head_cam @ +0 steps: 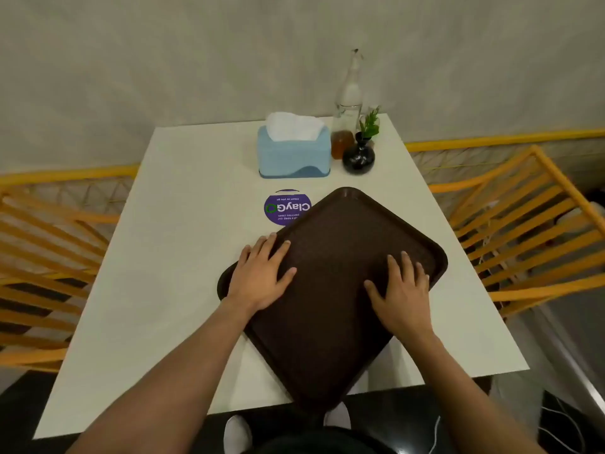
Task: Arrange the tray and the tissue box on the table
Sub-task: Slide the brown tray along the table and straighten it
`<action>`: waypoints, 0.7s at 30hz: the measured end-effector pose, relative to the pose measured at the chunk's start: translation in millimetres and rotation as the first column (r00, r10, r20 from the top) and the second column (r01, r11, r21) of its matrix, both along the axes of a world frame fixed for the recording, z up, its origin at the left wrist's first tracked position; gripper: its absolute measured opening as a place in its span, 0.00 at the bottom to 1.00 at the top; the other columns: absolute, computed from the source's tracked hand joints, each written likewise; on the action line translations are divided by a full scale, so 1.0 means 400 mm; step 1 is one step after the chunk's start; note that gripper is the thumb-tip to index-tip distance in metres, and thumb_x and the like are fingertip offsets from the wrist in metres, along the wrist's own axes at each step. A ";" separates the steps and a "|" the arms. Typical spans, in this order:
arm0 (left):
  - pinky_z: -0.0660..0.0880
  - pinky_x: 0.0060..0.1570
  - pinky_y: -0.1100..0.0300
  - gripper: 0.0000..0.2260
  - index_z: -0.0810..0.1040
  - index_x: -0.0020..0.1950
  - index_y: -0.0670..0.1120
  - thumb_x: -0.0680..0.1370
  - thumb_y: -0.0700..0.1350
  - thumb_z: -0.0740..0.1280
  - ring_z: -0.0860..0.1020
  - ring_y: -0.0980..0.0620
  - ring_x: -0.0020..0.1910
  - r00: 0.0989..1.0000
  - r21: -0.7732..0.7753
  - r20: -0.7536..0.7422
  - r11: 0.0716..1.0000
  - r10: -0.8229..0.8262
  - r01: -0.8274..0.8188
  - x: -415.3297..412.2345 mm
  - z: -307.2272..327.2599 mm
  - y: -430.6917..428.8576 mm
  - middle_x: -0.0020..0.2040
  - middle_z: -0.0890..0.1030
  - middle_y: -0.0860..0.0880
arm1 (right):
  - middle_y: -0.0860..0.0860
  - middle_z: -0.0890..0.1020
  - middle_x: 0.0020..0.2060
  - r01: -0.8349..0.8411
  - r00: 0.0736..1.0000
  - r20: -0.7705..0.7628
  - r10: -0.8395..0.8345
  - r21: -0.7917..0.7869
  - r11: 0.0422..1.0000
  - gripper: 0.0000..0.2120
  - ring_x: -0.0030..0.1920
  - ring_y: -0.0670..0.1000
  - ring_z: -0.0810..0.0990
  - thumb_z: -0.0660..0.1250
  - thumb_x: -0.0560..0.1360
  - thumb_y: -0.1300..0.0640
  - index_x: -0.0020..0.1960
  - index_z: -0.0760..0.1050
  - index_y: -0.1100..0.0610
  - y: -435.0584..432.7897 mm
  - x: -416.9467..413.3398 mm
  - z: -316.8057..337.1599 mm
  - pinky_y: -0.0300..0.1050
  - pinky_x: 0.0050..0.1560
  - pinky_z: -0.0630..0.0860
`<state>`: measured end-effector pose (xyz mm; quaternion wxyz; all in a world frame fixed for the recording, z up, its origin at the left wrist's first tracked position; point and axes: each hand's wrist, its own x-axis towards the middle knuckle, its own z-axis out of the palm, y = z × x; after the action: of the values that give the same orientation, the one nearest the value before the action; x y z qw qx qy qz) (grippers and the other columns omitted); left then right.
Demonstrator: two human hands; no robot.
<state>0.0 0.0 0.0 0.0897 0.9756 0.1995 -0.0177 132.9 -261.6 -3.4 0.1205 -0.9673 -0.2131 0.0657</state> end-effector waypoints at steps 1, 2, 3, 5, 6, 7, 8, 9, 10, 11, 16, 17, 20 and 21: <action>0.50 0.78 0.45 0.32 0.58 0.81 0.55 0.80 0.67 0.45 0.51 0.46 0.81 0.999 0.003 -0.030 1.000 0.014 -0.014 0.007 -0.011 -0.019 0.82 0.54 0.47 | 0.56 0.56 0.80 -0.016 1.000 0.005 0.016 -0.033 0.999 0.35 0.79 0.62 0.50 0.55 0.79 0.34 0.80 0.58 0.53 -0.017 0.009 -0.009 0.60 0.76 0.45; 0.50 0.78 0.45 0.32 0.59 0.81 0.55 0.80 0.67 0.45 0.51 0.46 0.81 0.999 0.020 -0.019 0.999 0.028 -0.028 0.012 -0.020 -0.030 0.82 0.54 0.47 | 0.56 0.57 0.80 -0.034 0.999 0.030 0.036 -0.065 0.997 0.35 0.79 0.61 0.51 0.53 0.80 0.34 0.79 0.59 0.54 -0.029 0.017 -0.017 0.59 0.77 0.45; 0.51 0.78 0.45 0.32 0.61 0.80 0.54 0.80 0.67 0.45 0.52 0.46 0.81 0.999 0.034 -0.013 0.999 0.036 -0.035 0.008 -0.029 -0.037 0.82 0.55 0.47 | 0.56 0.59 0.79 -0.049 0.998 0.045 0.053 -0.083 0.995 0.34 0.79 0.60 0.52 0.51 0.80 0.34 0.79 0.60 0.54 -0.037 0.017 -0.029 0.58 0.77 0.44; 0.54 0.77 0.45 0.31 0.64 0.79 0.54 0.81 0.67 0.46 0.54 0.46 0.80 0.999 0.064 0.032 0.997 0.043 -0.045 -0.005 -0.040 -0.035 0.82 0.56 0.47 | 0.56 0.61 0.79 -0.078 0.994 0.078 0.083 -0.065 0.995 0.34 0.79 0.59 0.54 0.49 0.81 0.34 0.78 0.62 0.54 -0.034 0.006 -0.033 0.57 0.77 0.43; 0.55 0.77 0.45 0.31 0.65 0.79 0.53 0.81 0.66 0.47 0.55 0.45 0.80 0.998 0.081 0.046 0.996 0.039 -0.043 -0.012 -0.038 -0.028 0.82 0.57 0.46 | 0.56 0.62 0.78 -0.088 0.992 0.091 0.092 -0.052 0.995 0.34 0.79 0.59 0.55 0.48 0.81 0.35 0.78 0.63 0.54 -0.024 -0.002 -0.030 0.56 0.77 0.43; 0.56 0.76 0.45 0.30 0.66 0.78 0.53 0.81 0.66 0.47 0.56 0.45 0.80 0.997 0.098 0.053 0.994 0.049 -0.054 -0.018 -0.035 -0.020 0.82 0.58 0.46 | 0.56 0.62 0.78 -0.098 0.989 0.102 0.103 -0.044 0.994 0.33 0.78 0.58 0.56 0.48 0.81 0.35 0.78 0.63 0.54 -0.015 -0.003 -0.026 0.56 0.77 0.43; 0.56 0.76 0.45 0.30 0.66 0.78 0.52 0.81 0.66 0.47 0.57 0.45 0.80 0.996 0.108 0.065 0.992 0.057 -0.064 -0.024 -0.032 -0.011 0.81 0.58 0.46 | 0.56 0.62 0.78 -0.110 0.988 0.109 0.114 -0.043 0.993 0.33 0.78 0.58 0.56 0.48 0.81 0.35 0.78 0.63 0.54 -0.003 -0.004 -0.016 0.56 0.77 0.43; 0.57 0.76 0.44 0.30 0.67 0.78 0.52 0.81 0.66 0.47 0.57 0.45 0.80 0.995 0.116 0.066 0.990 0.074 -0.082 -0.033 -0.031 -0.007 0.81 0.59 0.46 | 0.56 0.62 0.78 -0.123 0.985 0.113 0.128 -0.046 0.991 0.33 0.78 0.58 0.56 0.48 0.81 0.35 0.78 0.63 0.54 0.007 -0.001 -0.013 0.56 0.77 0.43; 0.57 0.76 0.44 0.31 0.66 0.78 0.52 0.81 0.66 0.47 0.57 0.44 0.80 0.994 0.121 0.063 0.988 0.094 -0.101 -0.040 -0.034 -0.011 0.81 0.59 0.45 | 0.56 0.62 0.78 -0.146 0.983 0.108 0.151 -0.051 0.988 0.33 0.78 0.58 0.56 0.48 0.81 0.35 0.78 0.62 0.53 0.013 0.007 -0.012 0.56 0.77 0.43; 0.57 0.76 0.44 0.31 0.66 0.78 0.52 0.81 0.66 0.46 0.57 0.44 0.80 0.991 0.117 0.063 0.985 0.117 -0.123 -0.047 -0.039 -0.018 0.81 0.59 0.45 | 0.56 0.62 0.78 -0.170 0.979 0.105 0.175 -0.055 0.984 0.33 0.78 0.58 0.56 0.47 0.81 0.35 0.78 0.62 0.53 0.017 0.017 -0.014 0.55 0.78 0.43; 0.57 0.75 0.43 0.30 0.66 0.78 0.53 0.81 0.66 0.48 0.57 0.44 0.80 0.961 0.106 0.084 0.957 0.264 -0.272 -0.108 -0.049 -0.042 0.81 0.58 0.45 | 0.56 0.62 0.78 -0.305 0.946 0.101 0.309 -0.048 0.951 0.34 0.78 0.58 0.57 0.47 0.80 0.35 0.78 0.63 0.53 0.057 0.046 -0.023 0.55 0.78 0.46; 0.58 0.75 0.43 0.29 0.66 0.78 0.53 0.81 0.66 0.48 0.57 0.44 0.79 0.952 0.108 0.082 0.947 0.294 -0.302 -0.123 -0.049 -0.047 0.81 0.59 0.45 | 0.56 0.63 0.78 -0.331 0.936 0.107 0.334 -0.044 0.943 0.34 0.78 0.58 0.58 0.47 0.80 0.35 0.78 0.64 0.53 0.068 0.049 -0.025 0.55 0.78 0.47; 0.59 0.74 0.43 0.30 0.66 0.78 0.53 0.81 0.66 0.48 0.57 0.43 0.79 0.923 0.107 0.077 0.917 0.378 -0.384 -0.166 -0.045 -0.064 0.81 0.59 0.45 | 0.55 0.64 0.78 -0.408 0.906 0.103 0.410 -0.041 0.912 0.33 0.77 0.58 0.59 0.48 0.80 0.34 0.77 0.65 0.52 0.100 0.057 -0.028 0.54 0.78 0.47; 0.59 0.74 0.43 0.30 0.65 0.78 0.53 0.81 0.66 0.47 0.57 0.43 0.79 0.912 0.102 0.072 0.907 0.403 -0.409 -0.178 -0.043 -0.067 0.81 0.58 0.45 | 0.55 0.64 0.78 -0.434 0.895 0.100 0.436 -0.043 0.900 0.33 0.78 0.58 0.59 0.48 0.80 0.34 0.77 0.65 0.52 0.112 0.060 -0.030 0.53 0.78 0.46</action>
<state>-71.4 -26.7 -17.4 0.0398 0.9165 0.3964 0.0369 157.0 -216.9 -15.3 0.0819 -0.8985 -0.4292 0.0412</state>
